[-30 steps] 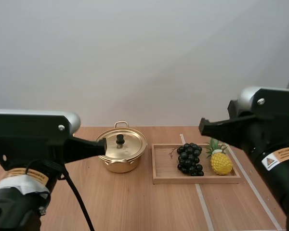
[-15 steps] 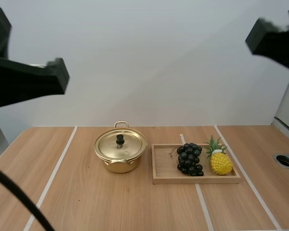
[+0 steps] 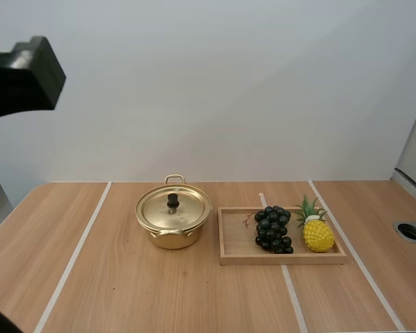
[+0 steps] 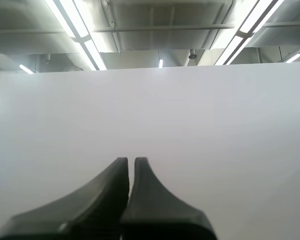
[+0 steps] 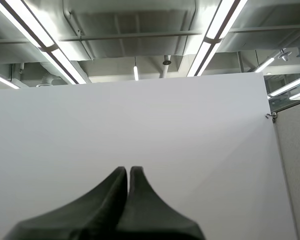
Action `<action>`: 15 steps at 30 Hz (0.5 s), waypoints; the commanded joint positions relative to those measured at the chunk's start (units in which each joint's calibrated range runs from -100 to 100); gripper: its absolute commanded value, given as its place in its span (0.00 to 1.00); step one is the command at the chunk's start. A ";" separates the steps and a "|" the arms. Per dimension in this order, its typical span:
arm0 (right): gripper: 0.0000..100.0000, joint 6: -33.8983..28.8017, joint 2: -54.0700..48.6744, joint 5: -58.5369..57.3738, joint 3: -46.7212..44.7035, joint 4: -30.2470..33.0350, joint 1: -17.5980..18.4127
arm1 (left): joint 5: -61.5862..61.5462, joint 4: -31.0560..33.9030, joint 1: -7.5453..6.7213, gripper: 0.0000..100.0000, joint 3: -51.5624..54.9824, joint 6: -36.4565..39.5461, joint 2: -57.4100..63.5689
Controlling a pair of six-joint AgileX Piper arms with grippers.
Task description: Open the pot, put the grape inside, and close it
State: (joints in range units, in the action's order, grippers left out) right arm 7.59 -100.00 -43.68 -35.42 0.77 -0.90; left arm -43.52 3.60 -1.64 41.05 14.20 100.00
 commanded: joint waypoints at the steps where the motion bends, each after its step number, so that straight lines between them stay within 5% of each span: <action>1: 0.52 -1.11 0.00 0.14 0.39 0.10 0.12 | -0.06 0.46 0.39 0.35 -0.40 1.34 0.00; 3: 0.92 -3.89 0.00 -1.09 0.44 0.10 0.12 | -0.23 0.46 0.73 0.55 -0.40 2.09 0.00; 4: 1.00 -5.28 0.00 -2.26 0.44 0.10 0.12 | -0.23 0.46 0.90 0.68 -0.40 2.48 0.00; 6: 1.00 -6.15 0.00 -4.53 0.44 0.36 0.12 | -0.43 0.46 1.30 0.97 -0.40 2.49 0.00; 15: 1.00 -6.15 0.00 -4.41 0.44 0.36 0.12 | -2.34 0.44 1.40 1.00 -0.40 -1.76 0.00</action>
State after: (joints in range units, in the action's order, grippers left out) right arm 1.59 -100.00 -49.35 -35.42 0.77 -0.90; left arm -45.86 3.60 -0.27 41.05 14.62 100.00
